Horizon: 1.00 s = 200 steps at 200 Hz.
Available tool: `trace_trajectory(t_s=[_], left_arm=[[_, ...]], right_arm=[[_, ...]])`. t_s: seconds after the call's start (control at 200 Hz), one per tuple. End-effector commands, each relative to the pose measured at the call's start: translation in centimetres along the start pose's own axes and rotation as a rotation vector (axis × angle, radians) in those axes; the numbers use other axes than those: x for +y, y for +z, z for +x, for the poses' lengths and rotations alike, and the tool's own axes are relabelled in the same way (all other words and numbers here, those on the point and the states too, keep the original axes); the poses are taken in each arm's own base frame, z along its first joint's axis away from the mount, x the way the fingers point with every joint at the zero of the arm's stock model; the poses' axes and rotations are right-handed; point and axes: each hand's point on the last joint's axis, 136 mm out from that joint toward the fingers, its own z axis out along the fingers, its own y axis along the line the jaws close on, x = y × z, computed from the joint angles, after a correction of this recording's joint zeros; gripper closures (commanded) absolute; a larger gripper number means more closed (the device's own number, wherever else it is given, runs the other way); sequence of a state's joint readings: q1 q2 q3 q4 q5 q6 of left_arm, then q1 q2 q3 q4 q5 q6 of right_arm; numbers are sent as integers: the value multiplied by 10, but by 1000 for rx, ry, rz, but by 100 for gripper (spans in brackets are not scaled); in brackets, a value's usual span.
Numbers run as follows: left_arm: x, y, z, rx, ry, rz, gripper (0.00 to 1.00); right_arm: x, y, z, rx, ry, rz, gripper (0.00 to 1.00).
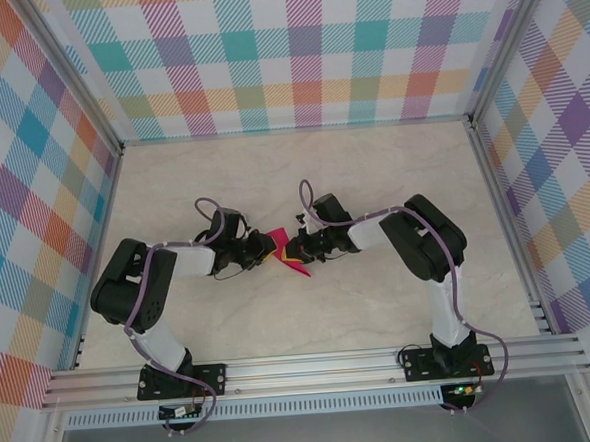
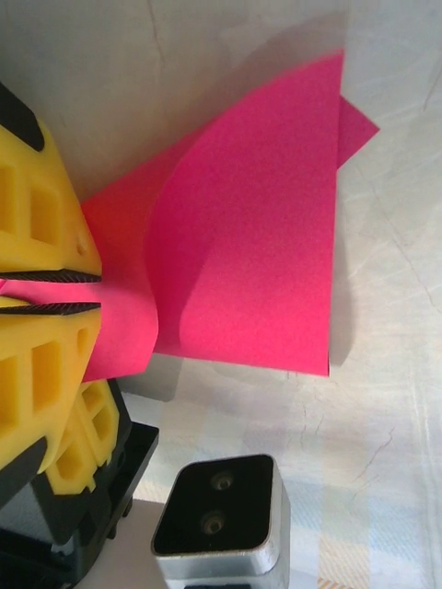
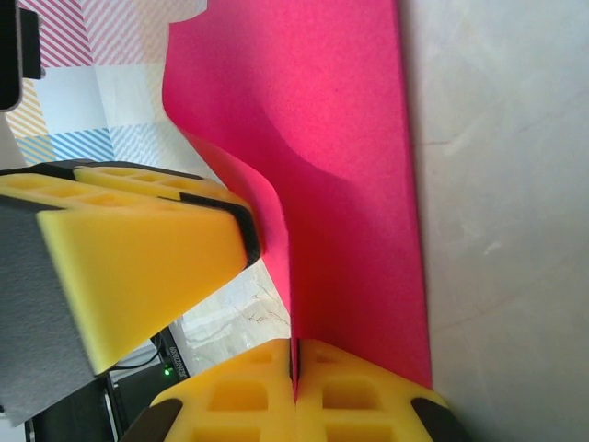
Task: Fold a paper plane with a square sheet of paper (pick it up from the middle)
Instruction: Fold the wing for the fifth time at the center of the table.
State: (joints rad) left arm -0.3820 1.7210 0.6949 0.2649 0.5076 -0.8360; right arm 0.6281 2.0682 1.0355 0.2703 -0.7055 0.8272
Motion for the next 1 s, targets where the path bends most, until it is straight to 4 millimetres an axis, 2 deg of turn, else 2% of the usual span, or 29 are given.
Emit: trace_trajectory(t_s=[0.0,0.26,0.575,0.765,0.995], left_arm=[[-7,6,0,10,38,5,84],[2,8,0,22,28,-49,85],[16,7,4,45,4,-127,86],[16,8,4,49,2,-124,86],[16,10,5,59,1,-117,86]], right_arm=[[-36,6,12,41,100,84,96],[-36,7,13,50,102,87,94],[1,-8,7,62,31,51,83],[9,-18,11,77,31,55,79],[9,-27,17,94,51,87,76]])
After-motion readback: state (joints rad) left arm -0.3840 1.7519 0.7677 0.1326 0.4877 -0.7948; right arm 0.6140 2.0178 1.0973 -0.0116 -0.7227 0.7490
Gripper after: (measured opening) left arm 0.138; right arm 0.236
